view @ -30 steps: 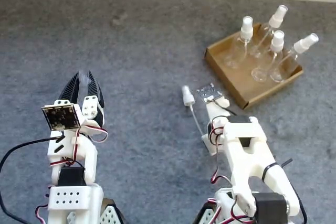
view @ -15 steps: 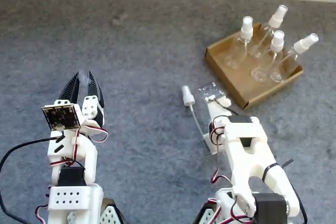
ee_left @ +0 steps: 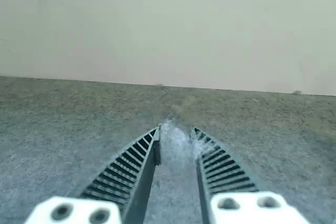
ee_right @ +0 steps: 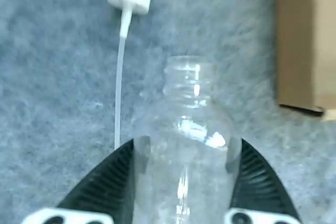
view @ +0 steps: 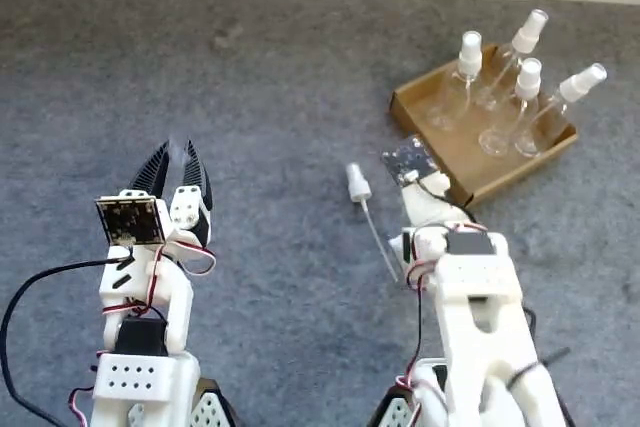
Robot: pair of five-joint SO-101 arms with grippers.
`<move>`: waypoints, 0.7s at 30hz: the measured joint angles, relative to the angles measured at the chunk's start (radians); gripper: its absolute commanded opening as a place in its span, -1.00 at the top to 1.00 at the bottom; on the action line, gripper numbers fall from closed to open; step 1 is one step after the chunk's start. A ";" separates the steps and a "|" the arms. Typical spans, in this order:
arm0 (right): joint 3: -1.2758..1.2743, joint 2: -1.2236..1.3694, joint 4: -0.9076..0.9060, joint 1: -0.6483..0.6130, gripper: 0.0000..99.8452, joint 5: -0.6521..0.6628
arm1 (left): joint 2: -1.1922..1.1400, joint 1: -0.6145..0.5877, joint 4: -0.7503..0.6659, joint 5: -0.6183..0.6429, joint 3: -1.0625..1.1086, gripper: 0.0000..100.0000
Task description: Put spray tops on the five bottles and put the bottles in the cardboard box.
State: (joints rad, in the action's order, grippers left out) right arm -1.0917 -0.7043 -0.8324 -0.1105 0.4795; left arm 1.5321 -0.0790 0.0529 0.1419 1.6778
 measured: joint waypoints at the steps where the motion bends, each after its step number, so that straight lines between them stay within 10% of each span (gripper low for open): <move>1: -0.029 -0.052 0.000 -0.006 0.66 0.000 | 0.000 0.003 0.000 0.000 0.000 0.86; 21: -0.505 -0.657 0.238 -0.094 0.66 -0.229 | 0.000 0.006 0.000 0.000 0.000 0.87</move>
State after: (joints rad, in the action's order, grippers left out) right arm -1.5965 -1.3610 -0.5946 -0.2041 0.2509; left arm 1.5321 -0.0729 0.0529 0.1419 1.6778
